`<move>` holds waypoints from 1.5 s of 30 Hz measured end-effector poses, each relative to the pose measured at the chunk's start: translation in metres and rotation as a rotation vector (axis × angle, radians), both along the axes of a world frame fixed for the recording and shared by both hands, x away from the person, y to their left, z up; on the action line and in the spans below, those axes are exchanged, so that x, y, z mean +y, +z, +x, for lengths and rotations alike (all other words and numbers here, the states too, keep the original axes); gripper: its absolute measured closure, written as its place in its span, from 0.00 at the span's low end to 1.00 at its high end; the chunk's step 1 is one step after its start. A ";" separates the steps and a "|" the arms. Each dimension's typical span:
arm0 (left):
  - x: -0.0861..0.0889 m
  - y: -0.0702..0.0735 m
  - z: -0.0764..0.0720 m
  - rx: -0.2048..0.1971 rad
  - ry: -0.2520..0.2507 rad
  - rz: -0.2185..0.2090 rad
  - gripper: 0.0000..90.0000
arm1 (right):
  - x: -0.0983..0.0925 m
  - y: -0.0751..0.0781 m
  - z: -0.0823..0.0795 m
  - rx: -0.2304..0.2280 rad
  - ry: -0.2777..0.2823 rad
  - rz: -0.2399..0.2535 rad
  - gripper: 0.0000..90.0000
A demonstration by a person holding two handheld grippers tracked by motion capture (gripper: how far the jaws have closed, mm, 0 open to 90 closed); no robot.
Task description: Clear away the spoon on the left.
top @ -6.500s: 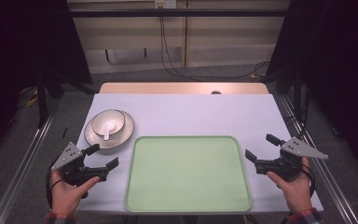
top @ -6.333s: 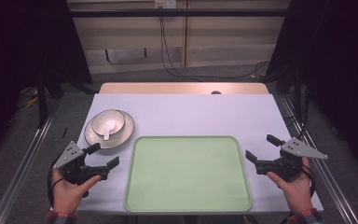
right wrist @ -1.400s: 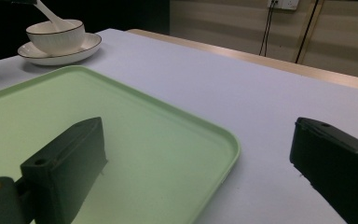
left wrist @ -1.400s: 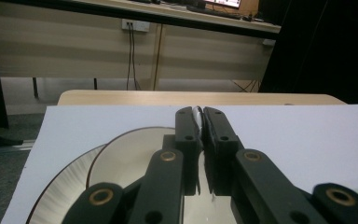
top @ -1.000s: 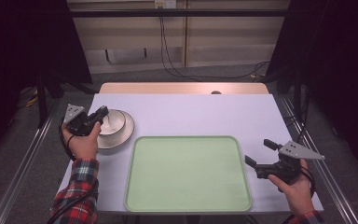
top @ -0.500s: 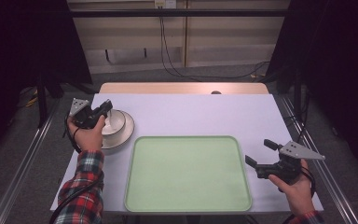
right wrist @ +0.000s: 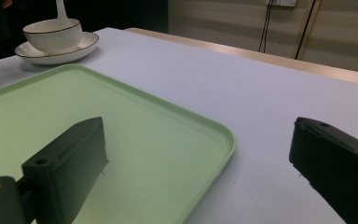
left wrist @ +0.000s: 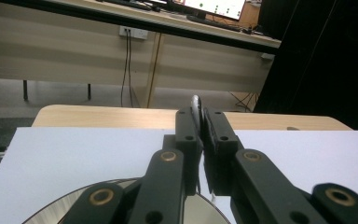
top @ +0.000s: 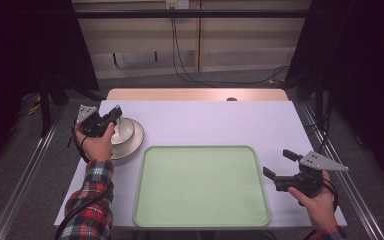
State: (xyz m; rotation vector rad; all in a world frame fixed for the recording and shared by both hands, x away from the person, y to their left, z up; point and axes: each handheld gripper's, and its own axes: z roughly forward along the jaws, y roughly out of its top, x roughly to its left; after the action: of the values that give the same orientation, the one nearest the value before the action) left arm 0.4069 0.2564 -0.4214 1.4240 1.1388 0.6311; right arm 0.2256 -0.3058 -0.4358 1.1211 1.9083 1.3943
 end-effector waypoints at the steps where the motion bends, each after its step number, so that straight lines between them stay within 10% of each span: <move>1: 0.001 0.001 -0.002 0.003 -0.009 0.010 0.95 | 0.000 0.000 0.000 0.001 -0.001 0.000 0.04; 45: 0.000 0.054 -0.033 -0.032 -0.126 -0.086 0.95 | -0.001 0.001 0.000 -0.032 -0.011 -0.018 0.03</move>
State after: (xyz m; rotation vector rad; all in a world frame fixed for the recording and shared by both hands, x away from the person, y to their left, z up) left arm 0.3743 0.2569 -0.3677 1.3955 1.0305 0.5081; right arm 0.2259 -0.3066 -0.4344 1.0930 1.8861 1.3778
